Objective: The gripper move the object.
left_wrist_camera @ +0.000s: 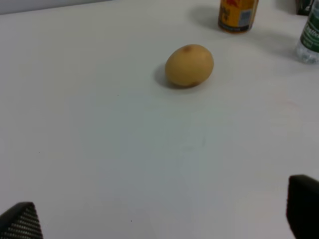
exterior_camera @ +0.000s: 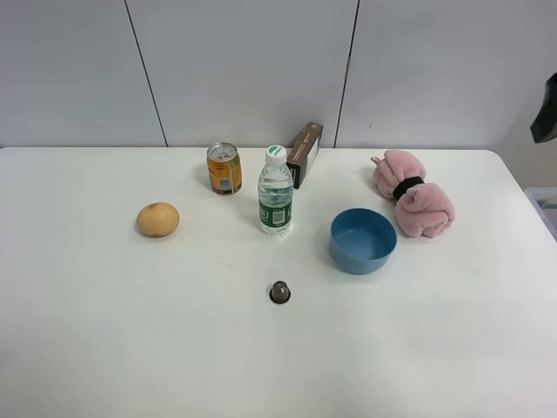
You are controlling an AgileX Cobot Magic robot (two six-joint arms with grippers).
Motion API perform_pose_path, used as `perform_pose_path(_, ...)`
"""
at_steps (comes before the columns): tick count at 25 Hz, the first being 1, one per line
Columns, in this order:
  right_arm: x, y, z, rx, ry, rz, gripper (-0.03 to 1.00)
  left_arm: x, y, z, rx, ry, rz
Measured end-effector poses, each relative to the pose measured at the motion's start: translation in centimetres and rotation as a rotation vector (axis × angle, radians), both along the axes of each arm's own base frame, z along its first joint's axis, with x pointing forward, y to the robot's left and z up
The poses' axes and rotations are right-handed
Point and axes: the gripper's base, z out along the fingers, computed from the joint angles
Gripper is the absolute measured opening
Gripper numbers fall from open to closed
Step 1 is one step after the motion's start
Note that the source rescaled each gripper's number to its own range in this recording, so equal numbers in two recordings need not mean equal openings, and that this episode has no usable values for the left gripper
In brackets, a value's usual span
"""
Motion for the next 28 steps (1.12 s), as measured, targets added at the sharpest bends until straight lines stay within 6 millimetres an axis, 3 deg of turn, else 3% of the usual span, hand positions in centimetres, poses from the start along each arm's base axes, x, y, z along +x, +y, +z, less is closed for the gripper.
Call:
perform_pose_path(6, -3.0, -0.3, 2.0, 0.012, -0.1, -0.039, 1.0, 0.0, 0.0, 0.0, 0.0, 0.0, 0.0)
perform_pose_path(10, -7.3, -0.3, 1.7, 0.032, -0.154, -0.072, 1.0, 0.0, 0.0, 0.0, 0.0, 0.0, 0.0)
perform_pose_path(19, -17.5, -0.1, -4.0, 0.081, -0.257, -0.127, 1.0, 0.0, 0.0, 0.0, 0.0, 0.0, 0.0)
perform_pose_path(23, -20.5, 0.0, -6.6, 0.086, -0.375, -0.118, 1.0, 0.0, 0.0, 0.0, 0.0, 0.0, 0.0)
perform_pose_path(28, -22.7, 0.1, -9.6, 0.091, -0.44, -0.113, 1.0, 0.0, 0.0, 0.0, 0.0, 0.0, 0.0)
